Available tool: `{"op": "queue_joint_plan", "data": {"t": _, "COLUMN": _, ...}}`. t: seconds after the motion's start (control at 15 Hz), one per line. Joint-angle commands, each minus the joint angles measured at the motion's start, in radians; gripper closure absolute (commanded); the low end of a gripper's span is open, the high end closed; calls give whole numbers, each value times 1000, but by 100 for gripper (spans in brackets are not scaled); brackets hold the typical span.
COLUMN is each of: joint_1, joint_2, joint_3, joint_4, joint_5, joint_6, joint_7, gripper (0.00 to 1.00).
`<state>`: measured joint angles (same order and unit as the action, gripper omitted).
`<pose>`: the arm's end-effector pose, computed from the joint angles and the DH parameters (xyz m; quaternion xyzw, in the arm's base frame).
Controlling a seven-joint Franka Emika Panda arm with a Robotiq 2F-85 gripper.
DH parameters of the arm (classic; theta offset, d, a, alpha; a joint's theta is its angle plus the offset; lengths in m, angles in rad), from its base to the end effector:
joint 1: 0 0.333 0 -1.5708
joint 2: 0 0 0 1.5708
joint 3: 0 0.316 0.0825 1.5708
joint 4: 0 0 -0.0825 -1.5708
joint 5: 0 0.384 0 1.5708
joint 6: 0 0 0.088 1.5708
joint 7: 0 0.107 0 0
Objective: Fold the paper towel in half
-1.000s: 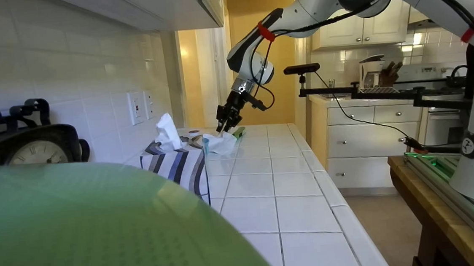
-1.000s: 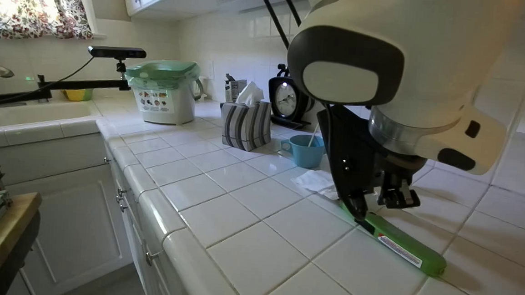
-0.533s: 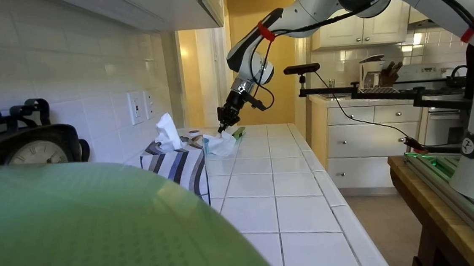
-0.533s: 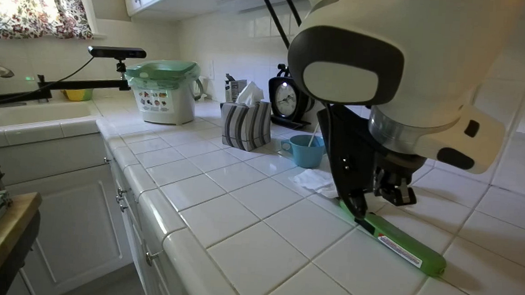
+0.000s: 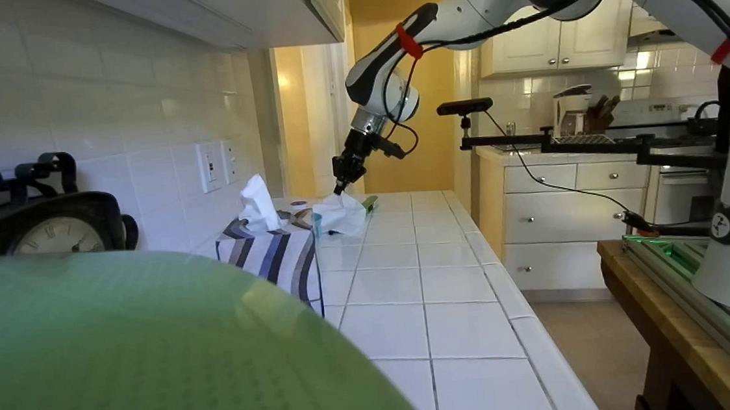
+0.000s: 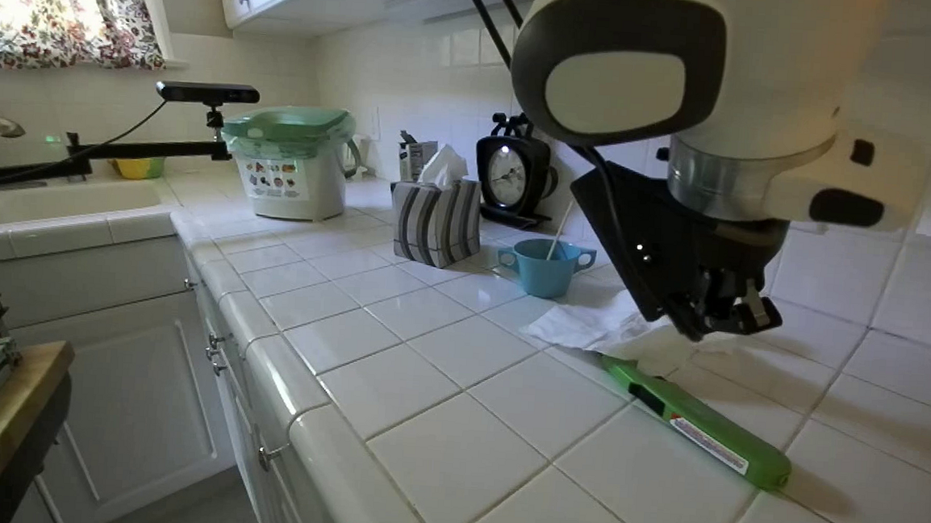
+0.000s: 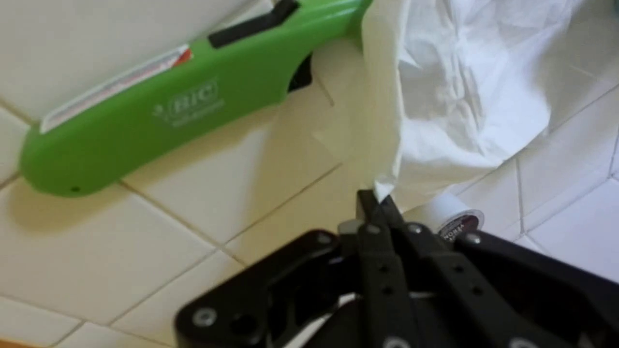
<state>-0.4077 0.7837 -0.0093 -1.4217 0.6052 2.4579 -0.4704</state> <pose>0.6876 -0.3033 0.2557 -0.9530 0.1784 -0.2003 0.1405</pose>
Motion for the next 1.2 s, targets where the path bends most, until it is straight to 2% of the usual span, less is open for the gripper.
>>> {"op": "queue_joint_plan", "data": {"t": 0.0, "joint_1": 38, "joint_2": -69, "joint_3": -6, "joint_4": -94, "joint_5": -126, "joint_6": 88, "joint_7": 24, "gripper": 100}}
{"op": "queue_joint_plan", "data": {"t": 0.6, "joint_1": 139, "joint_2": -180, "joint_3": -1, "joint_4": -319, "joint_5": -412, "joint_6": 361, "joint_7": 79, "gripper": 100}}
{"op": "queue_joint_plan", "data": {"t": 1.13, "joint_1": 176, "joint_2": -336, "joint_3": 6, "joint_4": -560, "joint_5": -586, "joint_6": 466, "joint_7": 81, "gripper": 100}}
